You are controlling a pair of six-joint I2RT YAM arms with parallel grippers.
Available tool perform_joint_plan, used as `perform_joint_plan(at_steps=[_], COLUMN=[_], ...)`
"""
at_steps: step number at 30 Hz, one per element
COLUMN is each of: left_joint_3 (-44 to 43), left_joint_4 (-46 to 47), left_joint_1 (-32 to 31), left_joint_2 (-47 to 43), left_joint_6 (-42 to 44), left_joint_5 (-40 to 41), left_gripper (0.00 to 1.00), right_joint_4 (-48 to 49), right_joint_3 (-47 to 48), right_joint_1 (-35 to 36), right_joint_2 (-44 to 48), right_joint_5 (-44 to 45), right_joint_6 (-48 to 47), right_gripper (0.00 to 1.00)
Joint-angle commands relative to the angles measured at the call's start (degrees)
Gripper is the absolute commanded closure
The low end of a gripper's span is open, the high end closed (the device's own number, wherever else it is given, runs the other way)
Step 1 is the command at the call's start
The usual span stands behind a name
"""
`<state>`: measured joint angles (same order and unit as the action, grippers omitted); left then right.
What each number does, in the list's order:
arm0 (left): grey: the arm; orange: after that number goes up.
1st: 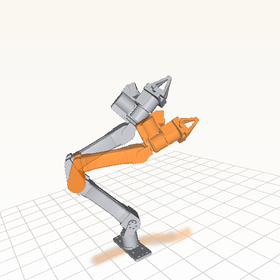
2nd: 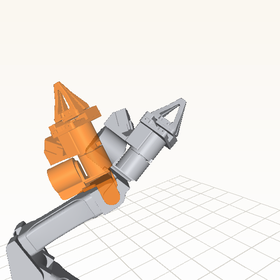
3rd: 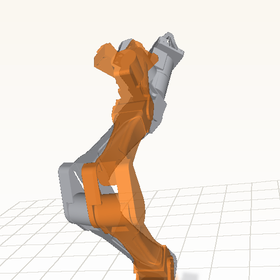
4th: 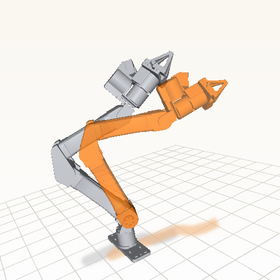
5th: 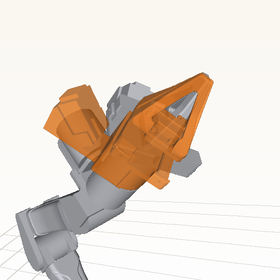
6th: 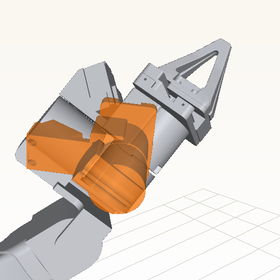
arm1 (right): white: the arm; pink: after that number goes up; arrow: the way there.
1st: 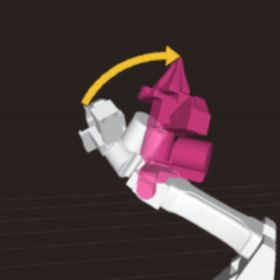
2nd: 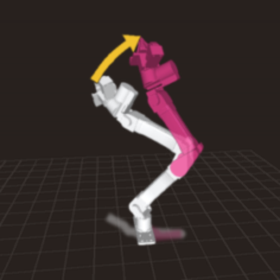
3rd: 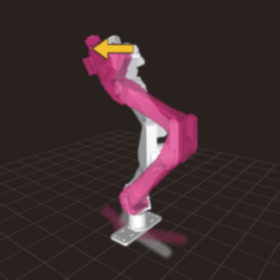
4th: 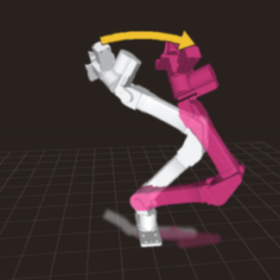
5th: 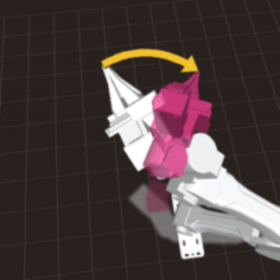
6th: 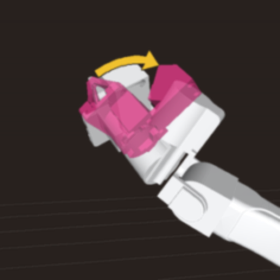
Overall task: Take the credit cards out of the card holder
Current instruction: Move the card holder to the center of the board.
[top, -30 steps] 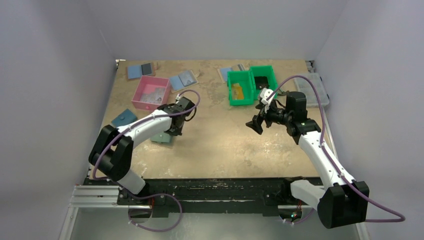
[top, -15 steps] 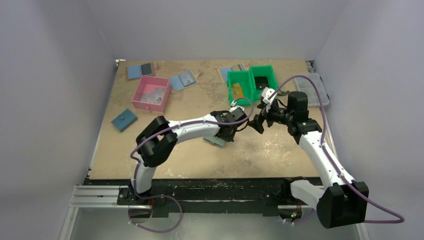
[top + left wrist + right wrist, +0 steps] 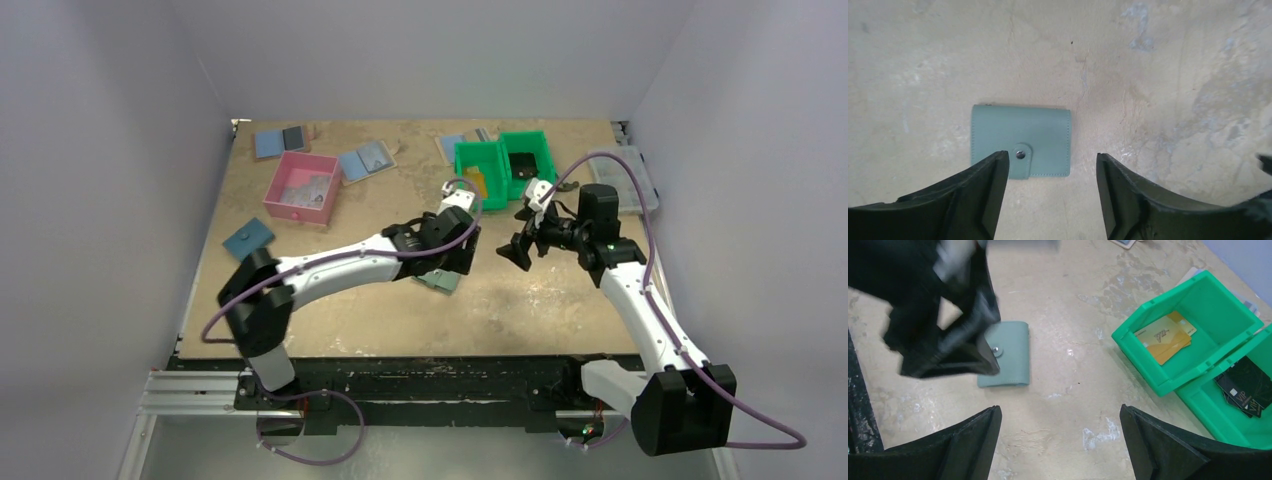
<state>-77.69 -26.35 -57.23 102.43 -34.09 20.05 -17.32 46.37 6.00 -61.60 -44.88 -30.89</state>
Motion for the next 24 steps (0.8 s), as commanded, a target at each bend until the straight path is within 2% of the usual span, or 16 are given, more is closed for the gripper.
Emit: perform_joint_plan(at_steps=[1,3,5,6,13,18,24], left_joint_3=[7.54,11.97,16.39,18.56,30.69,39.6,46.6], left_joint_4=[9.4,12.09,14.78,15.92,24.08,30.03,36.31], left_joint_1=[0.21,0.35,0.51,0.71,1.42,1.42,1.42], left_joint_2=[-12.95,-17.82,-22.1,-23.92,-33.4,-38.68,-39.58], left_joint_6=[1.19,1.09,-0.1,-1.26,-6.52,-10.8,-15.19], left_joint_5=[5.03,5.91,6.08,5.87,-1.69,-3.67,-5.88], left_gripper=[0.27,0.17,0.02,0.01,0.02,0.02,0.03], right_joint_4=[-3.38,-4.41,-5.11,-5.47,-13.6,-16.64,-14.99], right_joint_3=[1.32,1.19,1.05,0.94,1.33,4.59,8.33], right_joint_1=[-0.5,-0.52,-0.54,-0.55,-0.35,1.15,5.93], right_joint_2=[0.23,0.62,0.84,0.87,0.22,-4.04,-12.35], right_joint_5=[-4.89,-6.85,-8.11,-8.58,-14.91,-12.72,-6.82], right_joint_6=[-4.73,-6.32,-7.64,-8.44,-21.88,-21.67,-12.14], right_gripper=[0.01,0.01,0.01,0.01,0.01,0.01,0.01])
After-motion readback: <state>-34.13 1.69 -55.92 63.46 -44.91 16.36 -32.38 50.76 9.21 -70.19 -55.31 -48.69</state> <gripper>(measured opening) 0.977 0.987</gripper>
